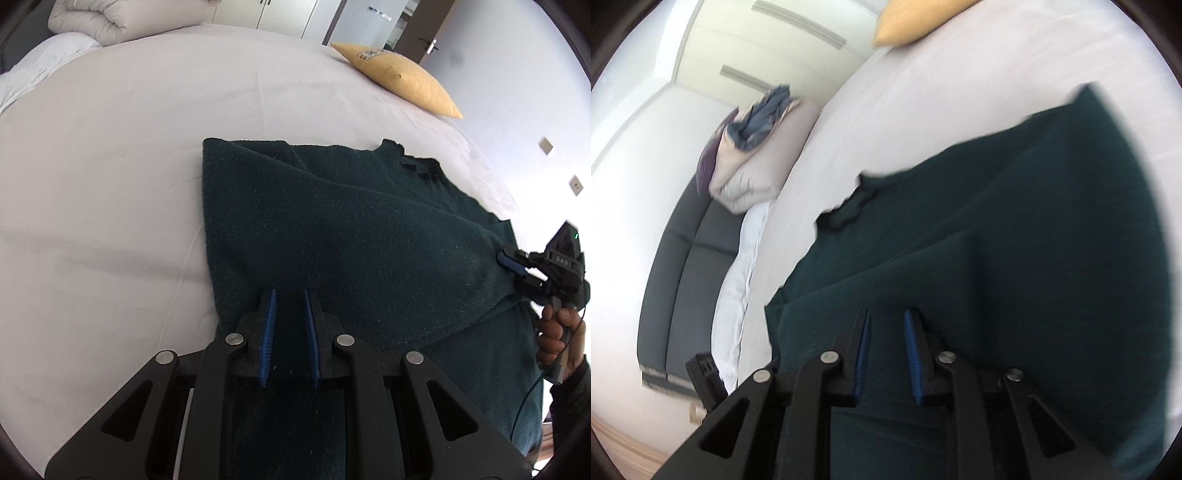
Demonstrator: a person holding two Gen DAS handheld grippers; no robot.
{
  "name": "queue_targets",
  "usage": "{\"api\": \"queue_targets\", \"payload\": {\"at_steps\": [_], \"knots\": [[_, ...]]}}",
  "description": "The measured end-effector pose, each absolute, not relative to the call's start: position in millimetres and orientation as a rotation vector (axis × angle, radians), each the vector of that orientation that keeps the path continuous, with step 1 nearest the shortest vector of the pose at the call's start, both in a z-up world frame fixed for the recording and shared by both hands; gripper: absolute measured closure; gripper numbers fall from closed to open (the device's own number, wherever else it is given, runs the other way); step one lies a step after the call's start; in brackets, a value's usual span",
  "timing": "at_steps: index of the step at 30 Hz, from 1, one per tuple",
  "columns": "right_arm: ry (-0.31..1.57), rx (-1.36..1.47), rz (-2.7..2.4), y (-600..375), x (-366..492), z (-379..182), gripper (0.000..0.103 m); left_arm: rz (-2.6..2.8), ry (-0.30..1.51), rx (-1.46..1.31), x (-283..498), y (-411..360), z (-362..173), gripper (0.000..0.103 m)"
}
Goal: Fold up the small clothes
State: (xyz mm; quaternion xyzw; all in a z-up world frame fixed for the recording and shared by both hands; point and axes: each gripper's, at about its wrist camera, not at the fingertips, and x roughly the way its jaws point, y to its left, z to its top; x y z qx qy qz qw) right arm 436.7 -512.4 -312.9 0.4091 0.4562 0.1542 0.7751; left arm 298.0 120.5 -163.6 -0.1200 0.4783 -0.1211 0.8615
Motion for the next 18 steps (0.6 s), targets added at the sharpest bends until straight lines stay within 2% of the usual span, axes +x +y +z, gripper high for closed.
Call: {"api": "queue_targets", "payload": {"at_steps": [2, 3, 4, 10, 12, 13, 14, 18], "knots": [[0.964, 0.902, 0.239, -537.5, 414.6, -309.6, 0.08, -0.242, 0.999, -0.272, 285.3, 126.3, -159.3, 0.088], [0.949, 0.89, 0.206, -546.4, 401.6, -305.2, 0.075, -0.239, 0.991, -0.27, 276.1, 128.3, -155.5, 0.088], [0.933, 0.881, 0.183, -553.5, 388.4, -300.4, 0.064, -0.237, 0.982, -0.257, 264.1, 129.6, -150.4, 0.088], [0.851, 0.779, 0.135, -567.1, 311.3, -263.1, 0.031, -0.221, 0.993, -0.287, 192.3, 148.1, -130.5, 0.086], [0.838, 0.759, 0.164, -561.8, 282.2, -251.1, 0.024, -0.234, 1.011, -0.338, 160.1, 158.6, -126.4, 0.069], [0.837, 0.745, 0.175, -559.3, 269.8, -246.0, 0.02, -0.243, 1.017, -0.361, 144.6, 162.2, -125.4, 0.039], [0.835, 0.729, 0.188, -556.8, 256.3, -241.8, 0.019, -0.253, 1.017, -0.38, 132.1, 165.6, -124.4, 0.022], [0.859, 0.669, 0.25, -541.6, 209.3, -230.9, 0.015, -0.319, 1.088, -0.502, 78.8, 179.2, -127.3, 0.022]]}}
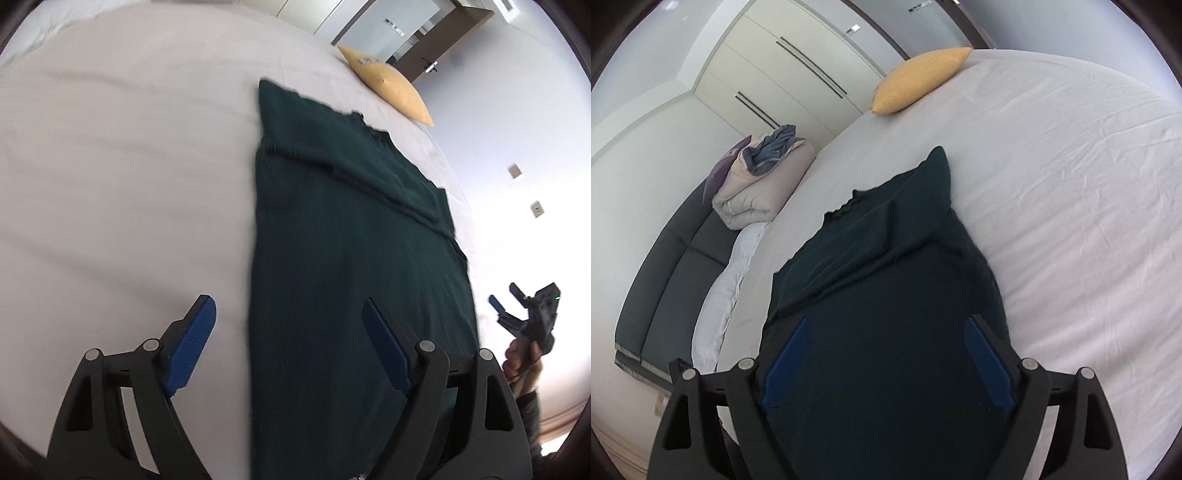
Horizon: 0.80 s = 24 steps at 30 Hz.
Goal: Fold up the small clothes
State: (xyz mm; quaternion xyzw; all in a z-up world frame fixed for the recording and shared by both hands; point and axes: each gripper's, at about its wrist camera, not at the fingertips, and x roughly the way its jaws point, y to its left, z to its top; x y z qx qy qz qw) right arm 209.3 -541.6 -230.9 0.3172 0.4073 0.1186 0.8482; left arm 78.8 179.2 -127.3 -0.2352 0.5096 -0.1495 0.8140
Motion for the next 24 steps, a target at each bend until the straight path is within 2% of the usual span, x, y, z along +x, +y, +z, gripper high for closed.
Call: {"api": "queue_targets", "payload": {"at_steps": [9, 21, 24], "knots": [[0.923, 0.62, 0.295, -531.4, 140.8, -237.6, 0.014, -0.353, 1.191, -0.625, -8.2, 196.6, -138.3, 0.022], [0.953, 0.755, 0.302, -552.9, 119.6, -257.1, 0.014, -0.432, 1.274, -0.688, -12.6, 193.1, -164.5, 0.023], [0.97, 0.782, 0.311, -558.2, 118.3, -262.0, 0.014, -0.451, 1.311, -0.684, -12.5, 194.5, -169.9, 0.031]]}}
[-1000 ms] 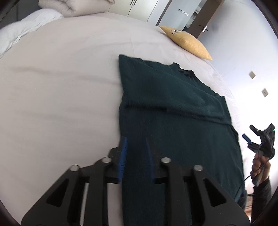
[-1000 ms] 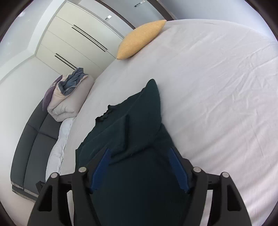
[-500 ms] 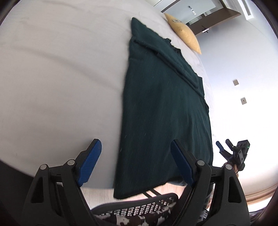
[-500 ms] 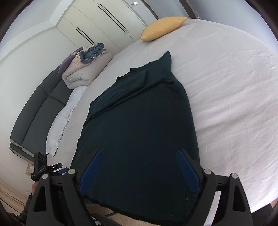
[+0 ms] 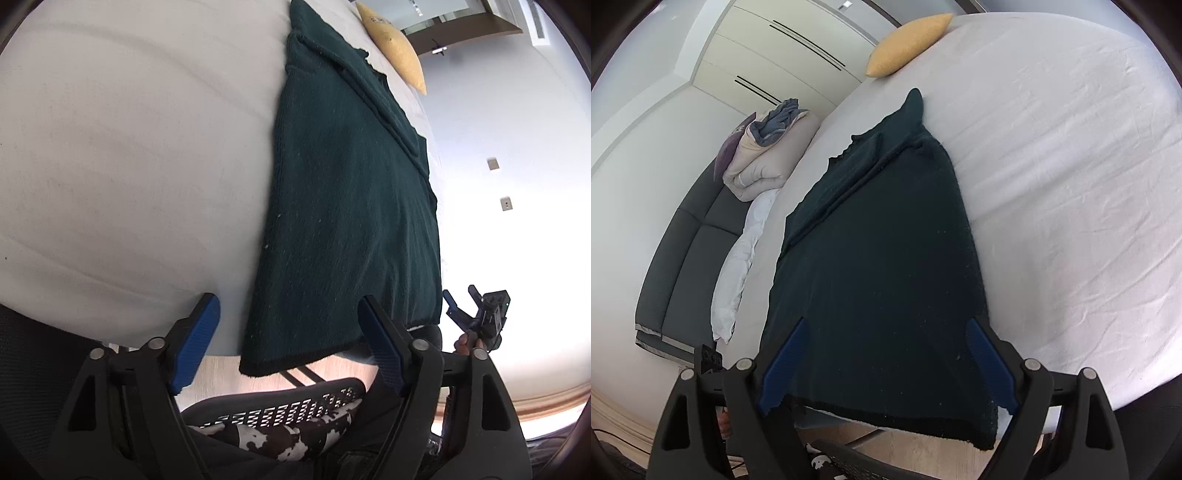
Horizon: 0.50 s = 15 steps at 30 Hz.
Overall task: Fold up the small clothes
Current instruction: 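Grasp the hem with both grippers and lift it toward the collar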
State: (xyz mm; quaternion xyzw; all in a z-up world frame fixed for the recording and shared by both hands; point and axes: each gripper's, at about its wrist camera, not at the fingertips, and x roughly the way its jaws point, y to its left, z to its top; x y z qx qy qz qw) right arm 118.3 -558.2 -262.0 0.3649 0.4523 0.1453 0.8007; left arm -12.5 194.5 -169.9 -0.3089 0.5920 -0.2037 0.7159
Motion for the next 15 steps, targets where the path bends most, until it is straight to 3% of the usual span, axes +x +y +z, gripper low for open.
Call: {"api": "queue_targets", "payload": {"at_steps": [4, 12, 15], "knots": [[0.981, 0.815, 0.319, -563.2, 112.4, -267.1, 0.014, -0.465, 1.345, -0.724, -11.5, 199.0, -178.0, 0.047], [1.006, 0.873, 0.324, -574.9, 104.2, -276.6, 0.017, -0.509, 1.363, -0.812, -11.4, 195.2, -190.0, 0.047], [1.029, 0.87, 0.329, -575.5, 101.2, -279.2, 0.019, -0.489, 1.373, -0.818, -13.0, 200.6, -193.1, 0.067]]}}
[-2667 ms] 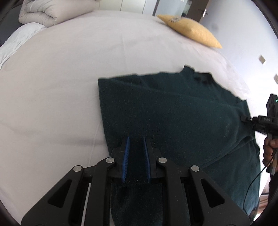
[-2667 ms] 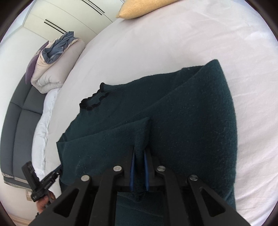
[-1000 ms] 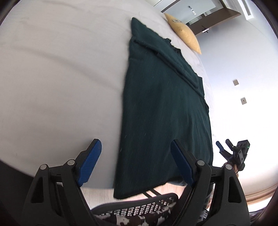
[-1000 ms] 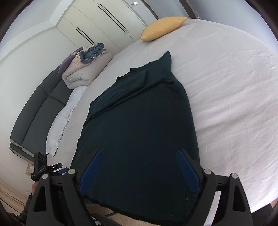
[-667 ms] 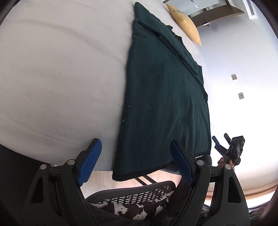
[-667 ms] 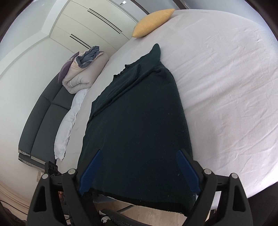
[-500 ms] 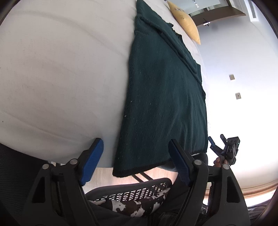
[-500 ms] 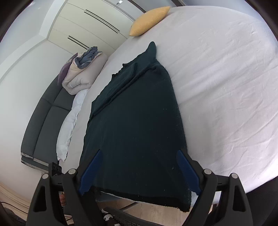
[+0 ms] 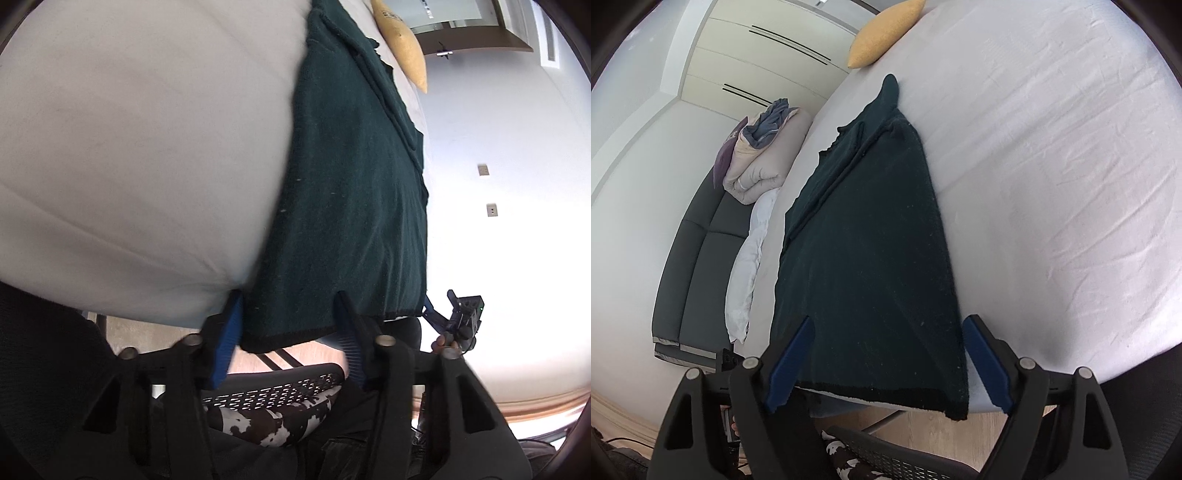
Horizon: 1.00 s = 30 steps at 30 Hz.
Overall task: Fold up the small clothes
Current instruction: 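Grasp the hem with both grippers and lift it toward the collar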
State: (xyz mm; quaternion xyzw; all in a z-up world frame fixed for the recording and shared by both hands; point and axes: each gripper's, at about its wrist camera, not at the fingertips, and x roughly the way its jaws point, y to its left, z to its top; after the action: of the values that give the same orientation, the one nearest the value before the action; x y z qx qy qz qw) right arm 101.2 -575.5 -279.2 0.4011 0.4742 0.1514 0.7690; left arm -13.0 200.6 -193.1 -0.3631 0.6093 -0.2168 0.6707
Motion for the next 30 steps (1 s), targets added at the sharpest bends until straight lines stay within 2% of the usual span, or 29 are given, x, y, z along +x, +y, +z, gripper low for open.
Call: {"api": "queue_targets", "payload": {"at_steps": [4, 7, 12, 18, 20, 23, 26, 28, 30], "knots": [[1.069, 0.866, 0.323, -579.0, 97.6, -282.8, 0.023, -0.471, 1.368, -0.839, -13.6, 205.8, -197.2, 0.083], [1.096, 0.853, 0.329, -580.5, 94.3, -283.6, 0.025, -0.47, 1.361, -0.844, -12.9, 205.3, -197.4, 0.09], [1.177, 0.811, 0.314, -578.8, 90.4, -285.6, 0.036, -0.48, 1.355, -0.835, -11.8, 202.1, -195.0, 0.095], [1.225, 0.833, 0.306, -584.6, 85.5, -291.3, 0.039, -0.485, 1.349, -0.838, -11.9, 197.2, -195.1, 0.097], [1.244, 0.828, 0.315, -579.7, 86.9, -293.5, 0.044, -0.49, 1.346, -0.834, -12.0, 195.6, -194.1, 0.097], [1.267, 0.817, 0.344, -573.0, 88.7, -296.9, 0.059, -0.496, 1.343, -0.829, -12.9, 197.3, -194.1, 0.097], [1.266, 0.816, 0.353, -570.2, 87.4, -298.3, 0.074, -0.5, 1.339, -0.829, -12.4, 198.9, -194.5, 0.098], [1.266, 0.8, 0.356, -568.4, 86.7, -296.5, 0.089, -0.504, 1.334, -0.831, -13.3, 198.6, -194.3, 0.098], [1.252, 0.787, 0.356, -567.6, 85.9, -292.1, 0.091, -0.51, 1.322, -0.837, -14.5, 198.4, -192.9, 0.098]]}}
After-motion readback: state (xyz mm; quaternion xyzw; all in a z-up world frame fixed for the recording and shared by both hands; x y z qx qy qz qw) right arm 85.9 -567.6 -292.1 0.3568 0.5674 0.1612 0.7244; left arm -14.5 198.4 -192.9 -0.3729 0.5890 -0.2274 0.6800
